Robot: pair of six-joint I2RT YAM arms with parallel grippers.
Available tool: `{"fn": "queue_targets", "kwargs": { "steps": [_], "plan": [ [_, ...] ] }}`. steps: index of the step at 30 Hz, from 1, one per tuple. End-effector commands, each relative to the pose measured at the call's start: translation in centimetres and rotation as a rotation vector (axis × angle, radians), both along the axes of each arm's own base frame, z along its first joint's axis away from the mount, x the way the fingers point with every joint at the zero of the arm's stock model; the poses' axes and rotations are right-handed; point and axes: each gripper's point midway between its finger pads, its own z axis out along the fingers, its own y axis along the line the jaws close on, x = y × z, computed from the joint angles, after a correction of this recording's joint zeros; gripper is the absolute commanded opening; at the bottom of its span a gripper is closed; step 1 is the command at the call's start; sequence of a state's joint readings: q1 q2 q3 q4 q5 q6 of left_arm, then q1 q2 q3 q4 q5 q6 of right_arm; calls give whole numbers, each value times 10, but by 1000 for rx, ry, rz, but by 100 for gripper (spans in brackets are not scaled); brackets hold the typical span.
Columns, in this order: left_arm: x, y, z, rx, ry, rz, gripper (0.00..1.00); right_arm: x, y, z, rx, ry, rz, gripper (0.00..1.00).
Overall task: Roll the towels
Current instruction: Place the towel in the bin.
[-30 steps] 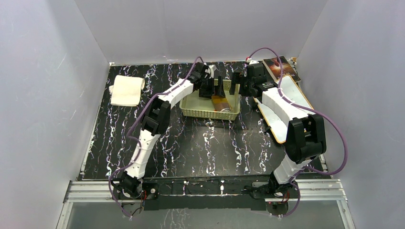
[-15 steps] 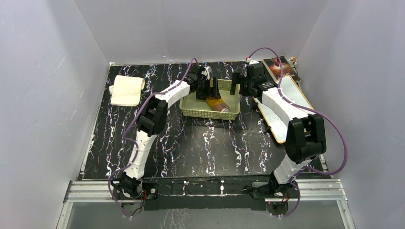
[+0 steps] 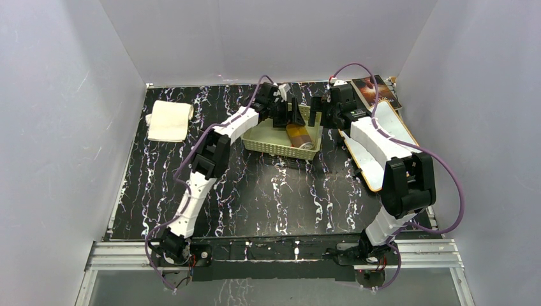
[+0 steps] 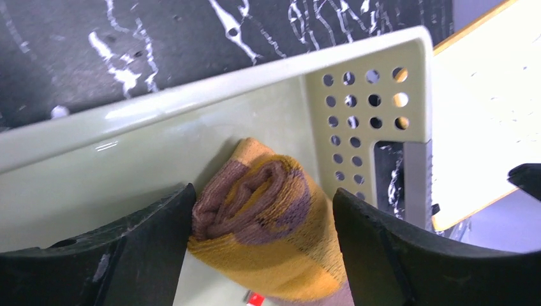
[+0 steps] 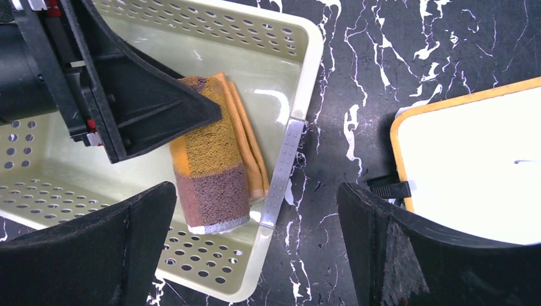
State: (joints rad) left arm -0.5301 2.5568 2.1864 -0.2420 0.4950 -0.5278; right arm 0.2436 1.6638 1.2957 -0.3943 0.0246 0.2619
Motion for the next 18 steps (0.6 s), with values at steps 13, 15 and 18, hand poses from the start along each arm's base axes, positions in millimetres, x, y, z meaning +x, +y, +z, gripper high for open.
{"fn": "queue_targets", "kwargs": {
  "steps": [13, 15, 18],
  "plan": [
    [35, 65, 103, 77, -262, 103, 98, 9, -4, 32, 14, -93, -4, 98],
    [31, 83, 102, 110, -255, 121, 98, 9, -3, 32, 16, -93, -2, 98],
    [19, 95, 89, 156, -227, 108, 88, 8, -4, 30, 15, -90, -3, 98]
  ]
}}
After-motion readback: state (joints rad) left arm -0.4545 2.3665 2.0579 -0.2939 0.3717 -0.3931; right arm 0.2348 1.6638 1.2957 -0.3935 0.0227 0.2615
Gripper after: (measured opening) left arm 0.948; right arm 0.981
